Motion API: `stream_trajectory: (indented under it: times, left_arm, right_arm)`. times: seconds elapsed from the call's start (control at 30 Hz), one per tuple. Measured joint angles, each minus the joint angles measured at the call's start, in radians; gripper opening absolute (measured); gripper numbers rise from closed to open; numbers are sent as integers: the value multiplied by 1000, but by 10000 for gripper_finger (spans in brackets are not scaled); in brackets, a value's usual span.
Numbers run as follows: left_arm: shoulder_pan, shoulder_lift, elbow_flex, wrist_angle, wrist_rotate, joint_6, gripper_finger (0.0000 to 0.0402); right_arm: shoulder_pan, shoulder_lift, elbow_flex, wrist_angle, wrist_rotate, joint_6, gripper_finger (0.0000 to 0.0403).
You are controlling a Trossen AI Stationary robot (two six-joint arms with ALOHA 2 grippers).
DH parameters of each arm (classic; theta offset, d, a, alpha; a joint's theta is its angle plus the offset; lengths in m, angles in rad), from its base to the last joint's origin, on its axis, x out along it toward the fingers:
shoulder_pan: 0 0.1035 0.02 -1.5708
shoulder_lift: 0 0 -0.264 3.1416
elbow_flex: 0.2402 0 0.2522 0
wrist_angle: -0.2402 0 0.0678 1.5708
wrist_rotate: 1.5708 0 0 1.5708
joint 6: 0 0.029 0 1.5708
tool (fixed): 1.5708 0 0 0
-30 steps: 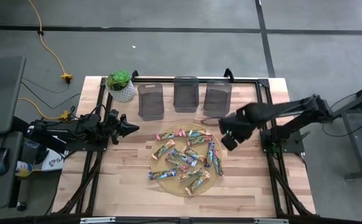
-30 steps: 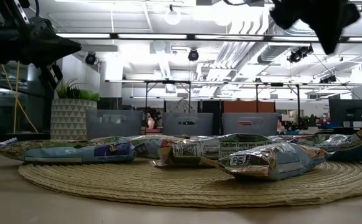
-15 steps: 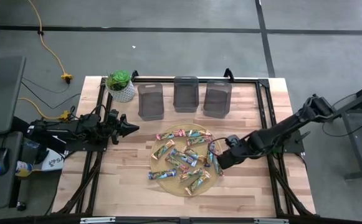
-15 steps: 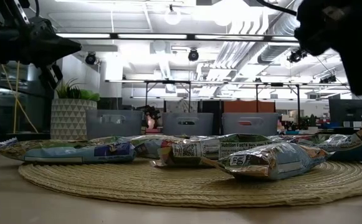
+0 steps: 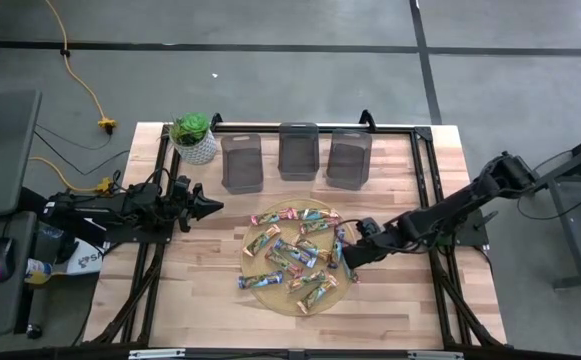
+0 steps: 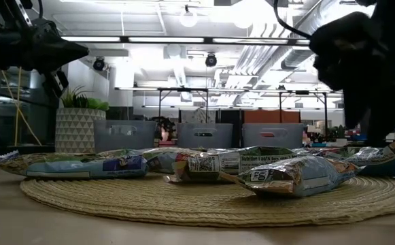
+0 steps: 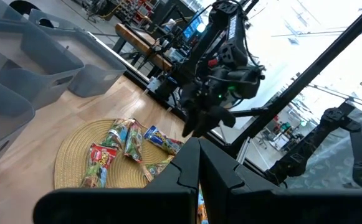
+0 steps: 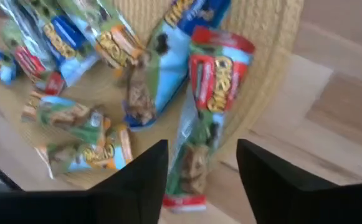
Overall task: Pick and place Granola Bars by type
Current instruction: Put the orange granola bar into the right black bin
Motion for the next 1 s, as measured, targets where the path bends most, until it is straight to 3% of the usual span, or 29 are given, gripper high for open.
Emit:
stream_trajectory:
  times: [0.5,1.0]
  left_arm:
    - [0,0,0,0,0,0,1]
    - [0,0,0,-3,0,0,1]
  right_arm:
    - [-79,6,-29,46,-5,-112,195]
    - [-79,171,-26,220,-75,-130,195]
